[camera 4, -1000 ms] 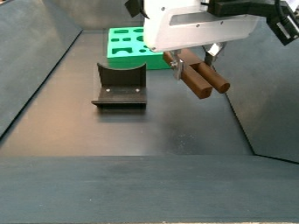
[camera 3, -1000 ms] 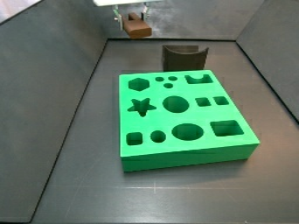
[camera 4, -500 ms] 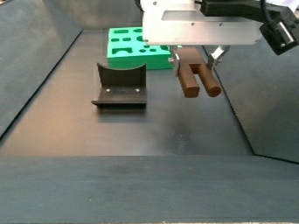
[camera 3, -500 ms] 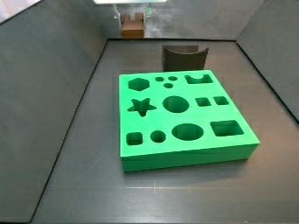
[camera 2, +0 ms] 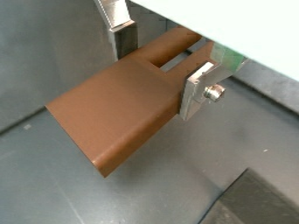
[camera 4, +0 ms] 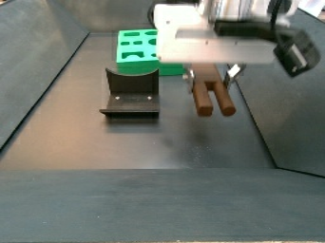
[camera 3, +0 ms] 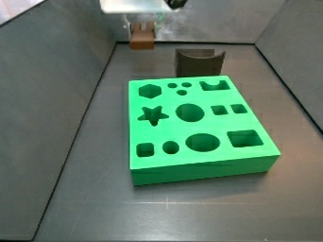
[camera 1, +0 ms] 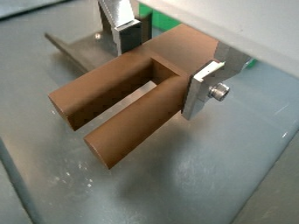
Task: Pick up the square-circle object. Move up. Rotate the square-circle object. Place the square-circle object on the fixture. Regrasp the square-circle object. Move to above the board. Insert the square-circle object.
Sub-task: Rotate the square-circle object.
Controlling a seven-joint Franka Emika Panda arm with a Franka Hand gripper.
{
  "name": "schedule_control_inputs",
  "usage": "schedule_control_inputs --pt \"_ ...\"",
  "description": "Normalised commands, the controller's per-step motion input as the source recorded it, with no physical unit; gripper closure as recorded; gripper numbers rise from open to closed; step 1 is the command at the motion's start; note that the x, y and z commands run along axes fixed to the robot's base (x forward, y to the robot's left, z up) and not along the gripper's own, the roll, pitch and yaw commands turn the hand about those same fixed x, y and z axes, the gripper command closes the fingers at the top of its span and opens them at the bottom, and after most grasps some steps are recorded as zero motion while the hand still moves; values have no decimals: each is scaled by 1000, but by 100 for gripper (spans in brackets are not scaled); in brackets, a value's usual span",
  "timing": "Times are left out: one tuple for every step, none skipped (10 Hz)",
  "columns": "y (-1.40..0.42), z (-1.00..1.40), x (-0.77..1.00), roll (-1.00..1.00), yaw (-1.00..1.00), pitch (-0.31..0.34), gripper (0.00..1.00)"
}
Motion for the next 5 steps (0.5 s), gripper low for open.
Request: schedule_control_inputs --pt "-1 -1000 34 -44 30 -33 100" --pt "0 -1000 42 -55 26 -34 100" --pt "5 -807 48 -74 20 -33 100" --pt "6 -669 47 -86 19 -38 100" --pt "6 -498 41 -100 19 -49 100"
